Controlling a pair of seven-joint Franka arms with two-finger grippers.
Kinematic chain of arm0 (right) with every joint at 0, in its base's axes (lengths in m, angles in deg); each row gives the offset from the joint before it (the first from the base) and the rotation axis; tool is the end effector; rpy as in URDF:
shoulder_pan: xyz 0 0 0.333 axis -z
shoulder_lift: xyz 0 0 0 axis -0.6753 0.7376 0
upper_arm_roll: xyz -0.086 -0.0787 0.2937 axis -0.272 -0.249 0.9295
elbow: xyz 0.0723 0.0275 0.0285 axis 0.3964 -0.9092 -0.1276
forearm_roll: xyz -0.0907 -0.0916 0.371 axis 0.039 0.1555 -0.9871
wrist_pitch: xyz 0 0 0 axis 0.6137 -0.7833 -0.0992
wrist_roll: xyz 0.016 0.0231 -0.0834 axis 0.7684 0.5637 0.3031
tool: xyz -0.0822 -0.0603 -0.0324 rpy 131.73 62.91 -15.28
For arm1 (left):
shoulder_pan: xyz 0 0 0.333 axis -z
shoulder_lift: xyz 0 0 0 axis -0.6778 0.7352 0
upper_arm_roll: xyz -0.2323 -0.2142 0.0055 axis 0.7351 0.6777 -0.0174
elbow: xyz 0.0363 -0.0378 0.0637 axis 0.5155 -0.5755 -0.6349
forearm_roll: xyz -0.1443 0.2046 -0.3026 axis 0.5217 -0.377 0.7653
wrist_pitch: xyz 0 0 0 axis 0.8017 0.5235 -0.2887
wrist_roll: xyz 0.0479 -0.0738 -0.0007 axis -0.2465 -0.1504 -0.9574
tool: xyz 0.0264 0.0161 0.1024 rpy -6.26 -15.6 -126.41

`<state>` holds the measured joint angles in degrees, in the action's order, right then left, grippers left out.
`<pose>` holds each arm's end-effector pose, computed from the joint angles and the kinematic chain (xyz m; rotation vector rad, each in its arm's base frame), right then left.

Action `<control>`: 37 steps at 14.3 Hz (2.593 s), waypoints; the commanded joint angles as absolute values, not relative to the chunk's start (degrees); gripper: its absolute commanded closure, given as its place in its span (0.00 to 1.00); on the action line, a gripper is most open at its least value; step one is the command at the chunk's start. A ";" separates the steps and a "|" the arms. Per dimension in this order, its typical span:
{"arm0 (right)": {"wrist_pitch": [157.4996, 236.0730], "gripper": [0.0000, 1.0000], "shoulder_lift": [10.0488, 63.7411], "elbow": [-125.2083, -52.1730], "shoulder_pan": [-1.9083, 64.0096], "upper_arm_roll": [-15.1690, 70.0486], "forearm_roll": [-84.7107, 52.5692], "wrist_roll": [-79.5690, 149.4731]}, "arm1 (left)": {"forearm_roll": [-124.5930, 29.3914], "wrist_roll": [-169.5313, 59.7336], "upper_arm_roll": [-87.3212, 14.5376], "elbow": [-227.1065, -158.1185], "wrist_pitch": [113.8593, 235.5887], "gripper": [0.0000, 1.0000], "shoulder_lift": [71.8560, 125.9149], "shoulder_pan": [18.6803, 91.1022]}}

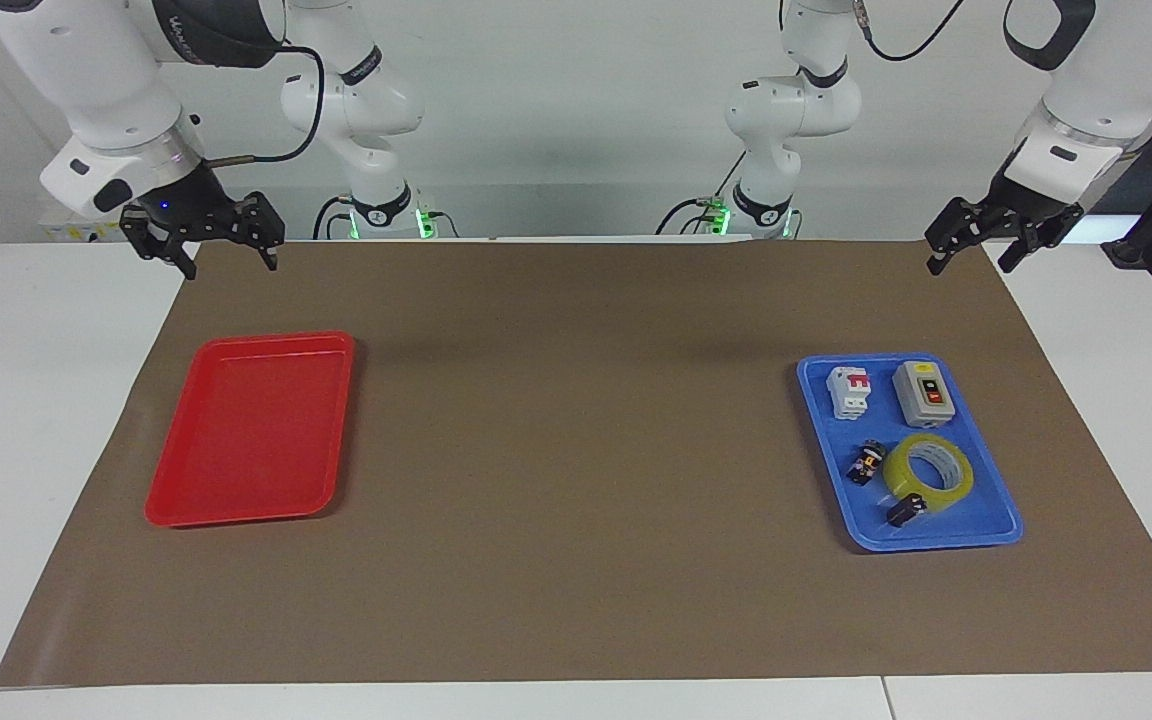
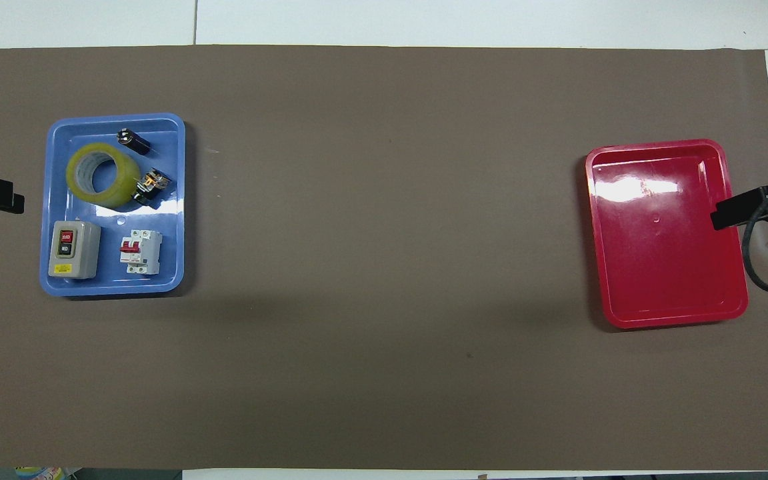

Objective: Place and move tape with both arms
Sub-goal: 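Reach the left gripper down to the yellow tape roll in the blue tray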

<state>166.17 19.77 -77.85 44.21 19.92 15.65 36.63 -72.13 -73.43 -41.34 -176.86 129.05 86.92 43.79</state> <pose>0.5367 -0.0215 0.6158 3.1203 0.2095 -0.1158 0.5470 0.0068 0.6201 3.1283 -0.0617 0.0351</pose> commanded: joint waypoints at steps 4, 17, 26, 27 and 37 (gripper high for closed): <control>166.82 0.00 19.53 -77.93 44.94 20.15 14.61 37.32 | -72.74 -73.50 -41.09 -175.97 138.19 0.00 96.62 41.36; 166.73 0.00 19.53 -78.01 45.02 20.15 14.52 37.32 | -72.39 -77.72 -41.00 -177.19 150.42 0.00 105.79 38.81; 166.73 0.00 19.53 -78.01 45.02 20.15 14.52 37.32 | -72.30 -79.29 -41.00 -179.47 154.27 0.00 105.70 37.93; 166.73 0.00 19.53 -78.01 45.02 20.15 14.52 37.32 | -72.30 -81.05 -41.00 -182.00 157.25 0.00 105.70 37.15; 166.73 0.00 19.53 -78.10 44.94 20.15 14.52 37.32 | -67.99 -80.71 -40.91 -185.36 167.64 0.00 112.81 35.03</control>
